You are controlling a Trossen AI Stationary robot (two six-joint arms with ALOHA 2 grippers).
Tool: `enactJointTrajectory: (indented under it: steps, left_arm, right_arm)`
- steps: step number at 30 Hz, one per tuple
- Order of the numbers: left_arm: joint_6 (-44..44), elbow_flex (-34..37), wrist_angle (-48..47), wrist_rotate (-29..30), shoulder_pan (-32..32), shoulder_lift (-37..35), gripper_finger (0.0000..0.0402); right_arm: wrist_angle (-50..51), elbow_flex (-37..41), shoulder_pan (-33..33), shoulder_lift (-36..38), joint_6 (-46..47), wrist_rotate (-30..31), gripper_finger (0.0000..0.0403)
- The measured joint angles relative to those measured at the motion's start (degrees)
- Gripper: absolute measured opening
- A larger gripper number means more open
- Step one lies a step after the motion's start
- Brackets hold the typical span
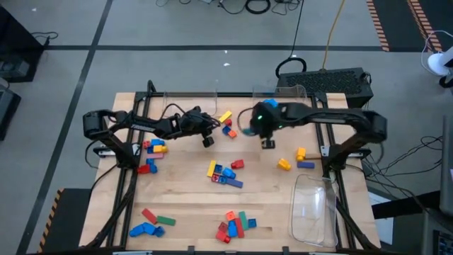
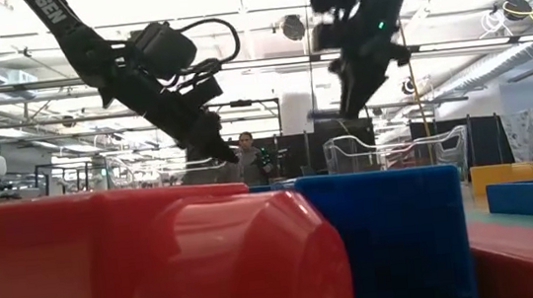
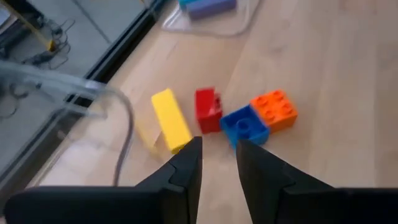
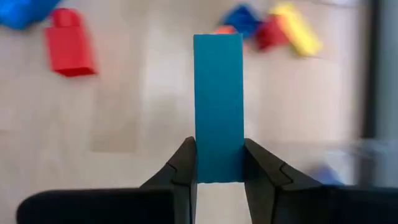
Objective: Sort blocks by size
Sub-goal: Put the light blue block into the top right transparent bin
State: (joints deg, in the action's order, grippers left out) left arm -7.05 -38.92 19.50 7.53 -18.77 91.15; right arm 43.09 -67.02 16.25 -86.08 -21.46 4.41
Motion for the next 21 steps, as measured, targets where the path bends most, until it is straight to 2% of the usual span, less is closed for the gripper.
enactJointTrajectory:
  steps: [6,10,15,21]
  left_arm:
    - [-0.98,0.0,4.16,-1.14,0.05,0.0,0.0102]
    - [-0.85,0.0,7.66,-3.67,0.1,0.0,0.0102]
    - [-0.76,-0.45,10.67,-4.28,0.14,0.0,0.0102]
    - [-0.94,-2.91,10.15,-4.3,0.59,0.02,0.0102]
  right_arm:
    - [0.8,0.0,6.46,9.09,3.2,1.69,0.007]
    - [-1.05,-0.01,11.44,11.45,10.81,1.81,0.007]
    - [-1.75,-0.02,17.55,10.48,21.21,1.89,0.007]
    - [-1.78,-0.02,23.26,5.17,26.91,1.87,0.0071]
